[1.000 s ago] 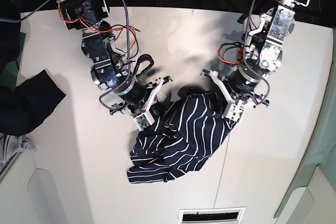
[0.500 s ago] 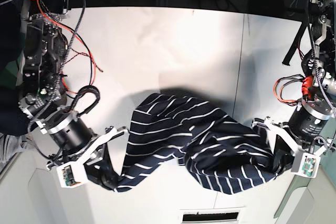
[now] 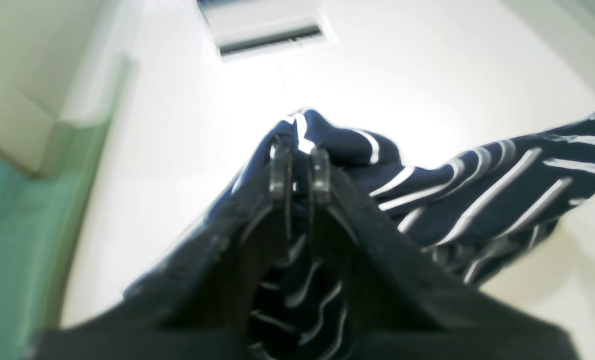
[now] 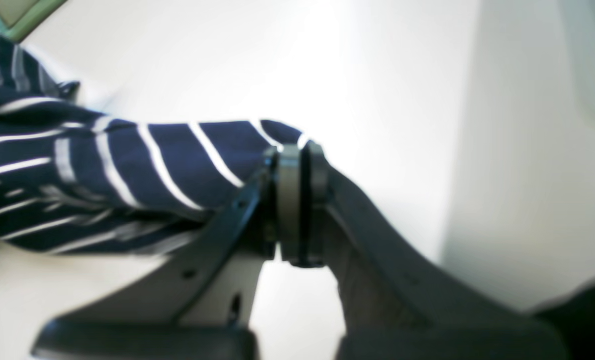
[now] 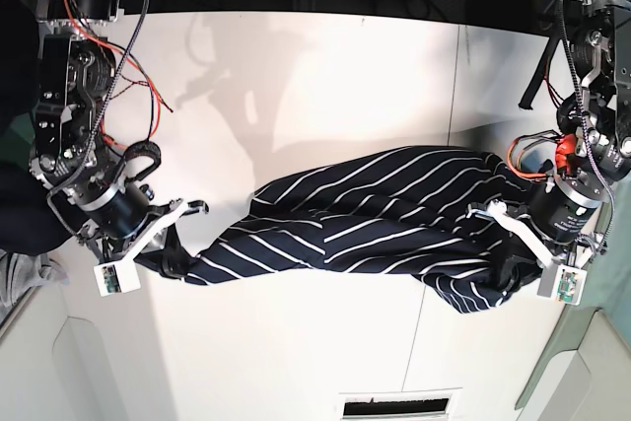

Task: Layout the t-shirt on the table in an organized manner, then fold the t-shirt properly
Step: 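Grasp the shirt with both grippers and pull them apart to stretch it, then lift the stretched shirt and swing it across the table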

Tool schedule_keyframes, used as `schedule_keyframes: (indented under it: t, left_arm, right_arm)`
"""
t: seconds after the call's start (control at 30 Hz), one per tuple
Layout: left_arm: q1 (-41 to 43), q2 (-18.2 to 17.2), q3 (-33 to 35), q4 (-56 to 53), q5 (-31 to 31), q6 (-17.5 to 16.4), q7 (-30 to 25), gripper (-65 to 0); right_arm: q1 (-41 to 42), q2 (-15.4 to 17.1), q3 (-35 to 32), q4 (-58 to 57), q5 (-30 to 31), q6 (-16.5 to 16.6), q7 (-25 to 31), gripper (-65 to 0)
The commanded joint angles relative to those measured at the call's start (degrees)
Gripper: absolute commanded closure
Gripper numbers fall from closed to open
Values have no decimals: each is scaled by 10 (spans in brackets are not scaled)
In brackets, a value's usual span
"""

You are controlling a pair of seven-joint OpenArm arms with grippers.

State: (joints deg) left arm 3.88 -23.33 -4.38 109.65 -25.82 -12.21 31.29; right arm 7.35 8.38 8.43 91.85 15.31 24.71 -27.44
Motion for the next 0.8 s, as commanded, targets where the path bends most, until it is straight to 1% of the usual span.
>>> schedule_keyframes:
  t: [0.0, 0.03, 0.1, 0.17, 0.2, 0.27, 0.33, 0.37, 0.4, 0.47, 0.5, 0.53, 0.6, 0.67, 0.77]
  left_arm:
    - [-10, 3, -3, 1, -10, -13, -20, -106]
    - [-12, 9, -3, -5, -12, -16, -22, -109]
    - [-22, 11, -3, -8, -12, -15, -27, -108]
    - [-42, 11, -4, -5, -13, -16, -29, -104]
    - [-54, 11, -4, 3, -13, -24, -27, -80]
    - [-71, 8, -4, 33, -13, -59, -13, 0]
    - [-79, 4, -4, 79, -20, -94, -2, 0]
    - [-80, 5, -4, 106, -26, -106, -2, 0]
    - [-80, 5, -4, 134, -32, -110, -2, 0]
    - [-80, 5, -4, 179, -36, -104, -2, 0]
    - [-81, 5, -5, 194, -35, -90, -5, 0]
    - [-83, 5, -5, 198, -35, -78, -12, 0]
    - [-92, 5, -5, 184, -28, -77, -30, 0]
    - [-112, 5, -5, 140, -23, -77, -41, 0]
    - [-171, 11, 0, 11, -24, -80, -56, 0]
  right_arm:
    - [-6, 3, 13, 15, 19, 9, 24, 0]
    - [-21, 3, 24, 21, 29, 22, 31, 0]
    - [-46, 3, 46, 39, 59, 48, 37, 0]
    - [-64, 3, 63, 60, 81, 59, 36, 0]
    - [-71, 3, 70, 73, 88, 62, 36, 0]
    - [-81, 3, 83, 104, 100, 66, 36, 0]
    - [-90, 3, 94, 140, 111, 66, 34, 0]
    - [-92, 3, 101, 160, 114, 66, 31, 0]
    - [-91, 3, 110, 179, 119, 66, 23, 0]
    - [-91, 3, 132, 220, 134, 66, 13, 0]
    - [-91, 3, 145, 239, 143, 66, 12, 0]
    - [-89, 3, 159, 254, 148, 66, 12, 0]
    - [-76, 4, 184, 267, 147, 66, 13, 0]
    - [-55, 3, 198, 258, 132, 63, 13, 0]
    - [-4, 3, 196, 202, 85, 52, 16, 0]
